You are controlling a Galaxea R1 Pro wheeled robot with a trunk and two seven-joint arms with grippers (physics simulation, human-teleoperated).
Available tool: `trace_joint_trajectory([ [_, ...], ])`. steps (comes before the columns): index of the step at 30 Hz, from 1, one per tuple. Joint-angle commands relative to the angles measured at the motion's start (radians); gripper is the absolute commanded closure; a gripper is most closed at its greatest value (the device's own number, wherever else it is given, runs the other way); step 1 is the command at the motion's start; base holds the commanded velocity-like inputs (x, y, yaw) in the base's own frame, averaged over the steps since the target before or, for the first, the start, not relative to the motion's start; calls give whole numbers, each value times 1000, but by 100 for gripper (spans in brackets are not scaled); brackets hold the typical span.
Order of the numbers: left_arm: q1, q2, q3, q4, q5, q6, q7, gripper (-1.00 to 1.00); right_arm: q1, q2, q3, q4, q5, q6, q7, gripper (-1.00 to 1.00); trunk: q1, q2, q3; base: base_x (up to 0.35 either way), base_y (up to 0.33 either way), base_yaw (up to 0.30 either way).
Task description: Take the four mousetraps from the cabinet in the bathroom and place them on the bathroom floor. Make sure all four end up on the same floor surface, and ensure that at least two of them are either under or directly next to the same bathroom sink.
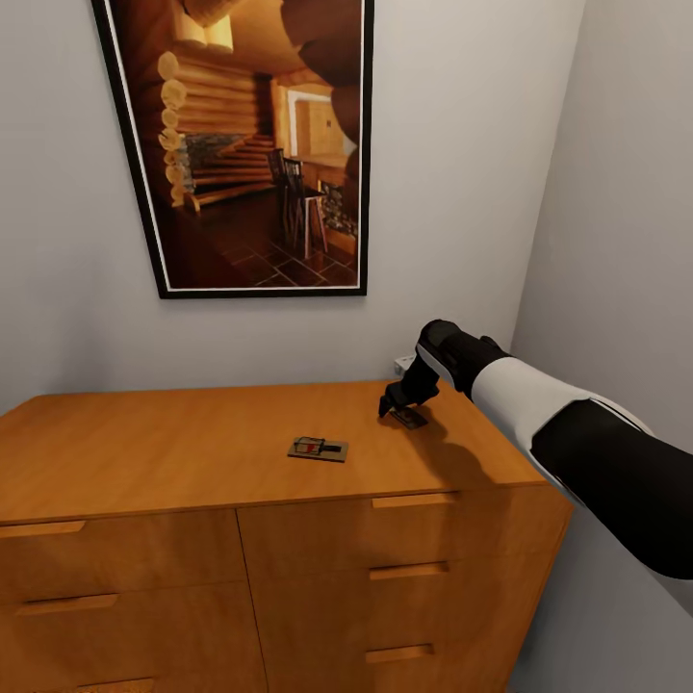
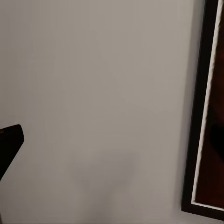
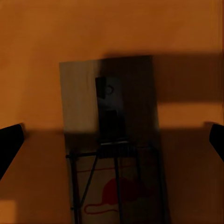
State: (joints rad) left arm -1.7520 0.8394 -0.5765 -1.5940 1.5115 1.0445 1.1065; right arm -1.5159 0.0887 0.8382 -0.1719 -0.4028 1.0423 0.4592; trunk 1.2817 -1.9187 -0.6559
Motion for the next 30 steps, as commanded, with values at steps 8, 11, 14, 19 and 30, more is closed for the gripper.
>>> trace_joint_trajectory([
  [8,-3,2,-3,-1,9,3,10,-100,19,1,9,0,-5,1,2,-100,0,0,-2,0,0,0],
  [11,-3,2,-3,-1,9,3,10,-100,19,1,10,0,-5,1,2,-100,0,0,-2,0,0,0],
  [14,-3,2,-3,-1,9,3,10,-100,19,2,9,0,-5,1,2,-100,0,0,-2,0,0,0],
  [19,-3,1,-3,-1,9,3,10,-100,19,3,10,0,-5,0,2,-100,0,0,-2,0,0,0],
  [30,-3,1,-3,-1,9,3,10,-100,19,3,10,-1,-4,-1,2,100,0,0,-2,0,0,0],
])
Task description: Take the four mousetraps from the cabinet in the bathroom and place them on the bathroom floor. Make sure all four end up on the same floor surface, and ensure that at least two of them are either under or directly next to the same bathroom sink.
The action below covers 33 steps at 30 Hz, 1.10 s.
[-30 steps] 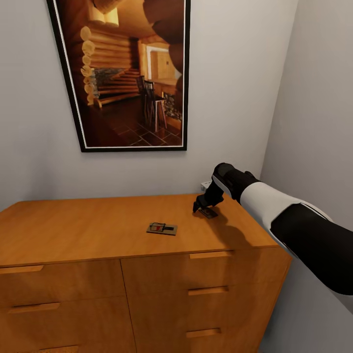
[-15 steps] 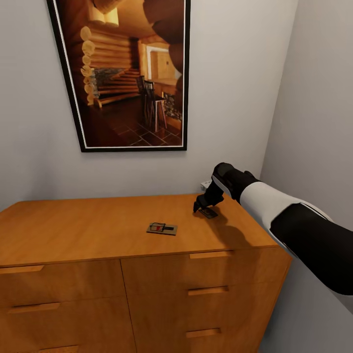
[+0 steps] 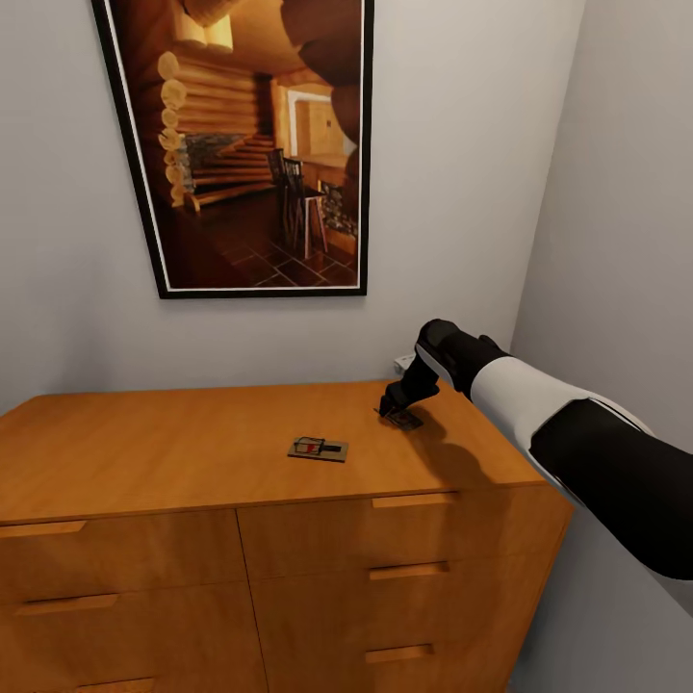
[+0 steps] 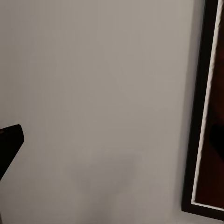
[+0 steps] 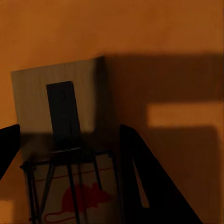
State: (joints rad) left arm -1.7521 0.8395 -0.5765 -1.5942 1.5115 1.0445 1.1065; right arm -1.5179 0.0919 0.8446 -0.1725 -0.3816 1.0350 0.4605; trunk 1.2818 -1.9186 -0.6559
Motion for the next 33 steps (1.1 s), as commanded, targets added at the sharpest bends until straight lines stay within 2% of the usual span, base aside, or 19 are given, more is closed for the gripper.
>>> trace_joint_trajectory([
  [1,-3,1,-3,-1,9,3,10,-100,21,0,4,0,-25,7,1,100,0,0,-2,0,0,0],
  [28,-3,2,-3,0,9,3,9,-100,21,1,4,-1,-25,5,1,100,0,0,-2,0,0,0],
  [33,-3,1,-3,0,9,3,9,-100,21,1,4,-1,-25,5,1,100,-19,35,14,0,0,0],
])
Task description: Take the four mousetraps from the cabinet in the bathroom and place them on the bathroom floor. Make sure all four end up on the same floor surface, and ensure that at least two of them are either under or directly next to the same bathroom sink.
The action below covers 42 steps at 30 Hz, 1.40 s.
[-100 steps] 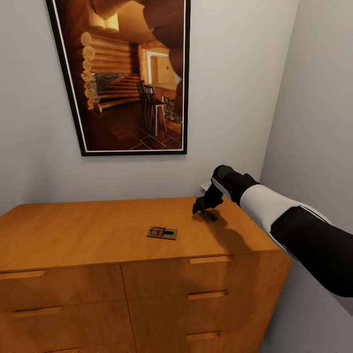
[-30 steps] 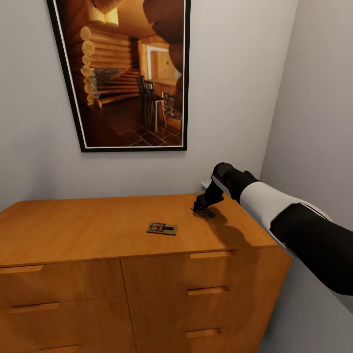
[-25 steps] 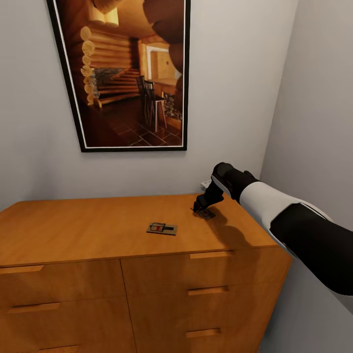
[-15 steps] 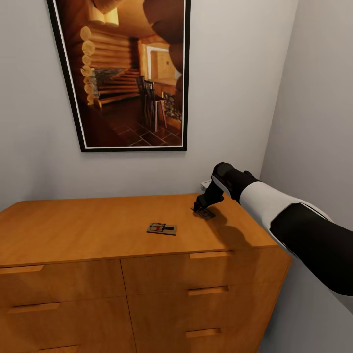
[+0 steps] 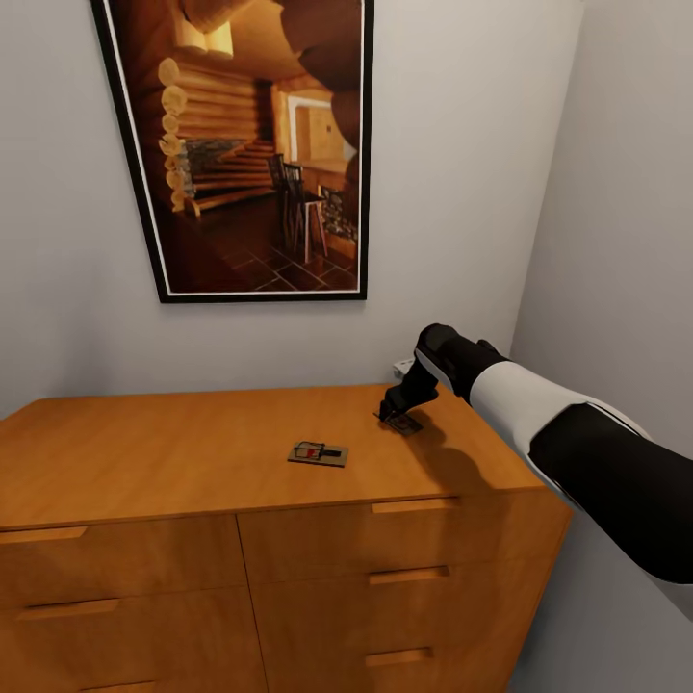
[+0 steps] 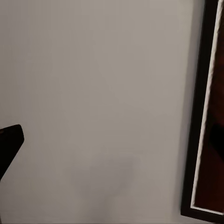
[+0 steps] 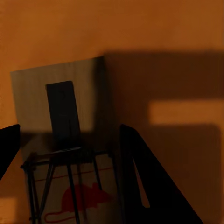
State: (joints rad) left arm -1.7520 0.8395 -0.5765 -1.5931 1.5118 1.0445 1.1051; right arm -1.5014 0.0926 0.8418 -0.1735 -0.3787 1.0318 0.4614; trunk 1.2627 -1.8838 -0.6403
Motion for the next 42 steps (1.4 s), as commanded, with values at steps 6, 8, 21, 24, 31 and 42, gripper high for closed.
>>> trace_joint_trajectory([
  [6,-3,1,-3,-1,8,3,10,-100,4,0,7,0,-28,8,0,100,-23,42,17,0,0,0],
  [8,-3,1,-3,-1,8,3,10,-100,4,0,7,0,-28,8,0,100,-31,56,24,0,0,0],
  [21,-3,-2,-3,-1,8,3,10,-100,6,0,7,0,-28,9,0,100,-46,84,36,0,0,0],
  [24,-3,-2,-3,-1,8,3,10,-100,6,-1,7,0,-29,9,0,100,-46,84,36,0,0,0],
  [31,-3,-2,-4,-1,8,3,10,-100,6,0,7,0,-29,9,0,100,-61,112,49,0,0,0],
  [42,-3,-2,-3,-1,8,3,10,-100,6,0,7,0,-29,8,0,100,-61,112,49,0,0,0],
])
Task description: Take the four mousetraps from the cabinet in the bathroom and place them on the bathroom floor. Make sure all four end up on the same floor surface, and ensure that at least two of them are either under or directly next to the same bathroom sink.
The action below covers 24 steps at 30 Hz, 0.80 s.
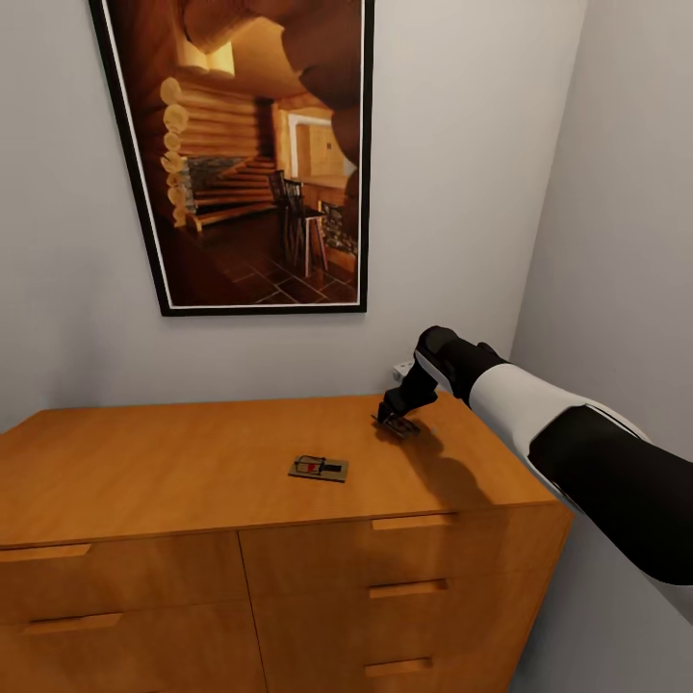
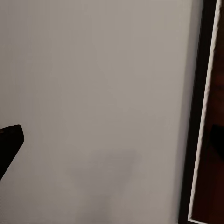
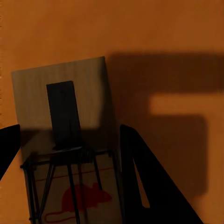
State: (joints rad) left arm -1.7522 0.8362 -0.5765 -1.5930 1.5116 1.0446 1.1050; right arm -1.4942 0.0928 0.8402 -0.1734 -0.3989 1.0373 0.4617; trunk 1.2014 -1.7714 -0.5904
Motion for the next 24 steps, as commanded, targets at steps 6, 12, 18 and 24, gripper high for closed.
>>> trace_joint_trajectory([
  [6,-3,1,-4,-1,9,3,10,-100,-1,0,8,0,-9,3,0,100,0,-1,-1,-112,0,0],
  [12,-3,1,-3,-1,8,3,10,-100,0,-1,8,0,-9,3,0,100,0,-1,-1,-74,0,0],
  [18,-3,1,-3,-1,9,3,10,-100,0,-1,8,0,-8,3,0,100,0,-1,-1,-74,36,0],
  [24,-3,2,-3,-1,8,3,10,-100,-1,-1,8,0,-8,3,0,100,0,-1,-1,-32,23,0],
])
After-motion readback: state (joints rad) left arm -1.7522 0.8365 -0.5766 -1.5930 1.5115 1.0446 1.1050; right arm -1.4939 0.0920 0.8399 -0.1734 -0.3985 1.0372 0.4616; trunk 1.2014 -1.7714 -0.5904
